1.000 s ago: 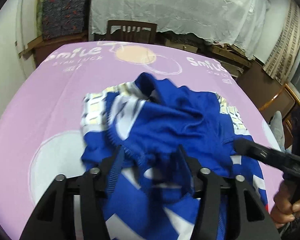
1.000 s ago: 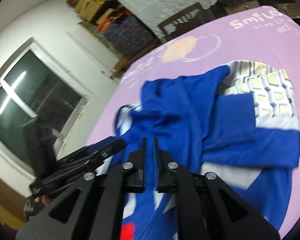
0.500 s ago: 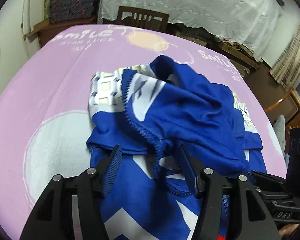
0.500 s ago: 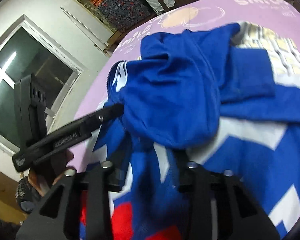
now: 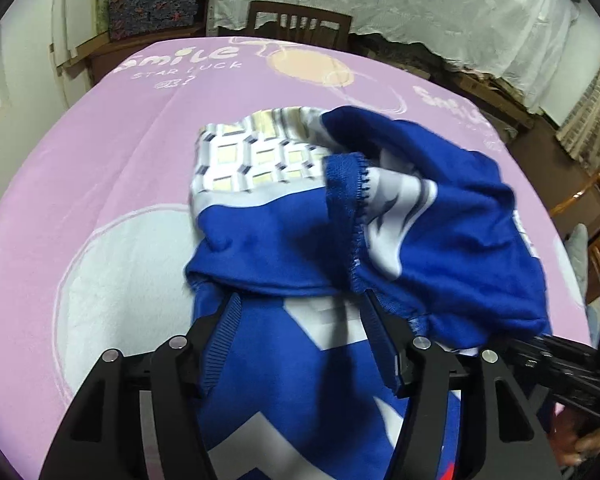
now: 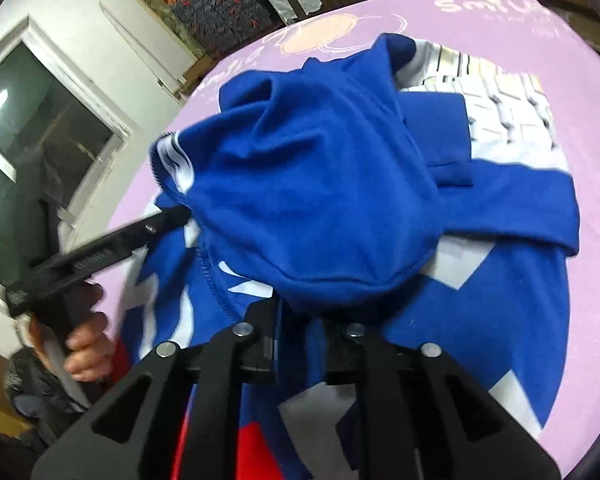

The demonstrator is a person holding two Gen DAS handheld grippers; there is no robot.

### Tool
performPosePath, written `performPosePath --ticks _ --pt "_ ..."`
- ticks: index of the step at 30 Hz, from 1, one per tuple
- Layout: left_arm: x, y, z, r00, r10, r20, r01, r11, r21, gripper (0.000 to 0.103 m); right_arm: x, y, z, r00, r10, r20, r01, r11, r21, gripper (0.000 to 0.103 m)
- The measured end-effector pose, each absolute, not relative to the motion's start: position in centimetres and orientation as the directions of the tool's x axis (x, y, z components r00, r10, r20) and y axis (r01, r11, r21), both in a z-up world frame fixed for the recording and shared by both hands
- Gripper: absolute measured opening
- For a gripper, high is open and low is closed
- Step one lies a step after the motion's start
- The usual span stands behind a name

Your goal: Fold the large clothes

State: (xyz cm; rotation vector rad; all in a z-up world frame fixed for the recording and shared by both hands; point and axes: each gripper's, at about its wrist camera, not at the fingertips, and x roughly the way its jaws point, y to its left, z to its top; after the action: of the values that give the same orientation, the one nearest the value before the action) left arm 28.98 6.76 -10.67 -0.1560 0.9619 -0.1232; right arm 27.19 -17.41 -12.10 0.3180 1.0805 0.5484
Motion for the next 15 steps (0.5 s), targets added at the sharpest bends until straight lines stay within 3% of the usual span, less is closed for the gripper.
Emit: performPosePath --ticks 4,8,10,12,15 --pt "27.0 7.6 -8.0 0.66 -0.172 -0.732 0.036 0.98 -0.198 0.062 25.3 -19.6 -10.0 0.409 0.587 -0.699 -0.29 0.81 0.51 0.014" --pt "27.1 5.1 -5.4 0.688 -0.247 -0.683 0.151 0.969 -0.198 0.064 25.0 -21.1 -7.9 0.489 0.582 -0.65 -0.268 0.809 0.523 0.014" --pt "27.9 2.7 -5.3 0.667 -0.273 -0.693 0.218 0.961 -0.169 0.071 26.0 -21.0 -7.4 0.505 0.607 -0.614 -0.267 0.786 0.558 0.014" --pt "29.1 1.0 -6.4 0.652 -0.246 -0.717 0.236 0.965 -0.116 0.071 27.4 -20.5 -7.8 0.486 0.638 -0.598 -0.261 0.758 0.597 0.014" --pt "31.4 0.4 -9.8 0.57 -0.188 -0.8 0.186 0.978 -0.097 0.071 29.8 -19.8 -10.2 0.44 0.623 -0.646 -0.202 0.77 0.605 0.014"
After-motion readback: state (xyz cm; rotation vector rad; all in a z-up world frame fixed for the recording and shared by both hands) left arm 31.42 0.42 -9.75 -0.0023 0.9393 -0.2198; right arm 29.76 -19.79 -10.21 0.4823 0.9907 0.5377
